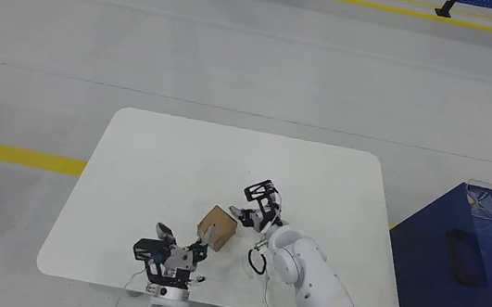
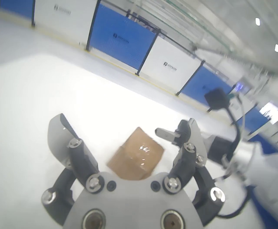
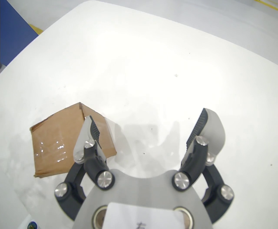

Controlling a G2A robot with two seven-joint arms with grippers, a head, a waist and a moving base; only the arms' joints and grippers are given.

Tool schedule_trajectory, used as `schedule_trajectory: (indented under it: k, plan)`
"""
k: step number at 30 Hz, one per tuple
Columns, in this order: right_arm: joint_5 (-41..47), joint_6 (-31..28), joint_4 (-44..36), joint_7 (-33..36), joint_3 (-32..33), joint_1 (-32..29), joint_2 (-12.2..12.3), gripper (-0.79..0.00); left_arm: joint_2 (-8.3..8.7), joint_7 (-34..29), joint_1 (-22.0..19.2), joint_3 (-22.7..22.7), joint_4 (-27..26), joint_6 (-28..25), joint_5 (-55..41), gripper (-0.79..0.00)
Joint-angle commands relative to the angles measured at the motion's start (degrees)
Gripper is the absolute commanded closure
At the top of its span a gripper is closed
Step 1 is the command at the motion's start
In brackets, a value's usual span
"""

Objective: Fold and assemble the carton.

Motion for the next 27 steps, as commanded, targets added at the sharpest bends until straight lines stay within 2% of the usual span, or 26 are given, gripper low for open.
schedule_trajectory:
  k: [1, 5, 8, 15, 19, 24, 25, 26, 27]
  plan:
    - [-1.7, 0.0, 1.8, 0.6, -1.2, 1.4, -0.2, -0.785, 0.98, -9.3, 0.5, -1.8, -1.5, -5.5, 18.6, -0.785]
    - [-2.8, -0.1, 4.4, 0.2, -4.1, 3.9, -1.1, -0.785, 2.15, -14.0, 0.9, -3.9, -2.9, -11.1, 23.7, -0.785]
    - [-4.2, 0.3, 6.2, -1.1, -6.7, 5.4, -1.9, -0.785, 2.37, -16.3, 1.5, -4.6, -4.1, -13.9, 21.8, -0.785]
    - [-5.3, 3.1, 9.3, -4.3, -9.6, 6.8, -3.4, -0.785, 2.84, -16.3, 1.5, -6.7, -4.6, -13.5, 22.6, -0.785]
    - [-4.3, 3.3, 10.2, -5.6, -8.3, 6.7, -3.3, -0.785, 3.0, -16.8, 0.5, -7.0, -2.9, -14.5, 23.6, -0.785]
    - [-3.6, 3.2, 10.2, -6.0, -6.1, 5.9, -2.9, -0.785, 2.97, -18.3, -1.4, -5.3, 1.2, -13.3, 29.0, -0.785]
    - [-3.5, 3.1, 10.1, -6.1, -5.8, 5.8, -2.8, -0.785, 2.91, -18.7, -1.8, -5.0, 1.6, -13.4, 29.2, -0.748]
    - [-3.4, 3.1, 9.9, -6.1, -5.4, 5.6, -2.7, -0.785, 2.88, -19.1, -2.2, -4.8, 2.2, -13.2, 29.7, -0.665]
    - [-3.5, 3.1, 9.8, -6.1, -5.0, 5.4, -2.6, -0.785, 2.84, -19.3, -2.6, -4.6, 2.6, -13.2, 29.9, -0.643]
